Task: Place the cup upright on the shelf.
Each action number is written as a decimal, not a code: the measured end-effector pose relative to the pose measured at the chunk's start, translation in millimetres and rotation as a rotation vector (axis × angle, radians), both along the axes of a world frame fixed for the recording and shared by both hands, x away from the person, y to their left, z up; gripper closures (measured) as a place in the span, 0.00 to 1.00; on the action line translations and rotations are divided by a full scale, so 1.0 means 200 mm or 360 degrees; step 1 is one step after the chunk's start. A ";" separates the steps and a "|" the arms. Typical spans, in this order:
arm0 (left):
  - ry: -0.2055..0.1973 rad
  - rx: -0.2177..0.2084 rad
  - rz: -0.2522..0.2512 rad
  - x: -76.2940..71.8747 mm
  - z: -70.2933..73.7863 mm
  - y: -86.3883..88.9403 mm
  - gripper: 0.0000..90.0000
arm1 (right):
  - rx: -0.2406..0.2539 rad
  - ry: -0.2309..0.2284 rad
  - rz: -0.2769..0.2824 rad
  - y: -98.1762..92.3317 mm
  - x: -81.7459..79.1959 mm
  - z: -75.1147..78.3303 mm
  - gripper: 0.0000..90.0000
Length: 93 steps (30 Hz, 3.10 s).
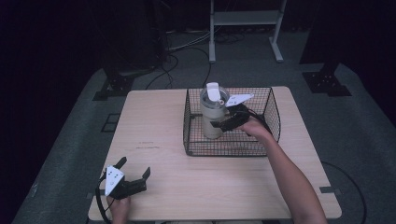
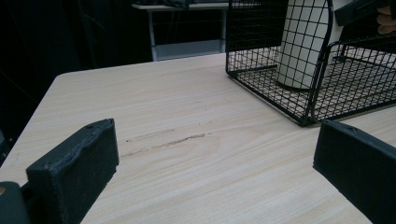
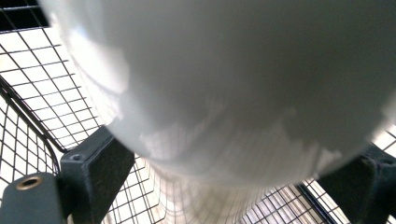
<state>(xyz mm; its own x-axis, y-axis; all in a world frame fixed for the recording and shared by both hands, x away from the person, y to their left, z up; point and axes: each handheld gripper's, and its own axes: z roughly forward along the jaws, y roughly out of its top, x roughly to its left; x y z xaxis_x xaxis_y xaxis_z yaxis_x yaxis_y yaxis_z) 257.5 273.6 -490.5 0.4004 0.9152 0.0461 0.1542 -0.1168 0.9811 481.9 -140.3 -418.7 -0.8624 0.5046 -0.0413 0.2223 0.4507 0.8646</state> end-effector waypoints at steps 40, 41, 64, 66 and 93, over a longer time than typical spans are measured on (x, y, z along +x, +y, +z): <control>-0.0003 0.0001 -0.0001 0.00 0.00 0.00 0.00 | 0.0005 0.0017 -0.0082 -0.18 -0.15 0.21 0.11; -0.0003 0.0001 -0.0001 0.00 0.00 0.00 0.00 | 0.0003 0.0014 -0.0086 -0.19 -0.15 0.21 0.11; 0.0003 0.0010 -0.0001 0.00 0.00 0.00 0.00 | -0.0018 -0.0008 -0.0039 -0.20 -0.27 0.29 0.11; 0.0003 0.0011 -0.0002 0.00 0.00 0.00 0.00 | -0.0024 -0.0010 -0.0037 -0.20 -0.27 0.29 0.11; 0.0003 0.0022 0.0004 0.00 0.00 -0.01 0.00 | -0.0012 -0.0039 -0.0093 -0.34 -0.45 0.28 0.11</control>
